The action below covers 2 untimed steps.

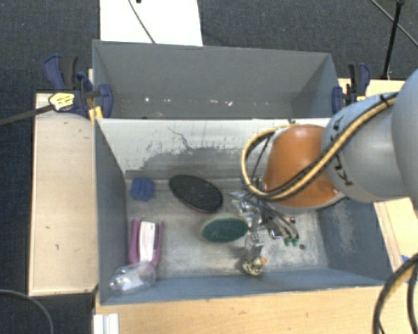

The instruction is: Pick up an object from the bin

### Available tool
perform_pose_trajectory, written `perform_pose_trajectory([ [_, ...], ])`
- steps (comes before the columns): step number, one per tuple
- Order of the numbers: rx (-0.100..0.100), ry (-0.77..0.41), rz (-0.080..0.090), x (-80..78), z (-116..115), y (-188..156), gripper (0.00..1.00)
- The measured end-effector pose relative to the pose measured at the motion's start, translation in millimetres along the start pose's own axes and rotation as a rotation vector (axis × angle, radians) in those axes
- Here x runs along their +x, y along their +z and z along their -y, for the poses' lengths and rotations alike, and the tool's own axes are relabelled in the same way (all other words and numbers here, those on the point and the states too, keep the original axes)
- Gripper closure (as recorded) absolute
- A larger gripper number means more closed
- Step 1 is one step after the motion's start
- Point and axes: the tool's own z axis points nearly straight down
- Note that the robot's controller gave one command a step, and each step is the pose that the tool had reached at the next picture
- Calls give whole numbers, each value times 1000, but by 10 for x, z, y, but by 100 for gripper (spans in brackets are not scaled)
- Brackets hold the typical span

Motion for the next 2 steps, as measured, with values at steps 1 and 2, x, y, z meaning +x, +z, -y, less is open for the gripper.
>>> perform_pose_trajectory([
  [1,0,-1,-14,45,7,29,100],
  [2,1,-32,-8,-237,140,-1438,100],
])
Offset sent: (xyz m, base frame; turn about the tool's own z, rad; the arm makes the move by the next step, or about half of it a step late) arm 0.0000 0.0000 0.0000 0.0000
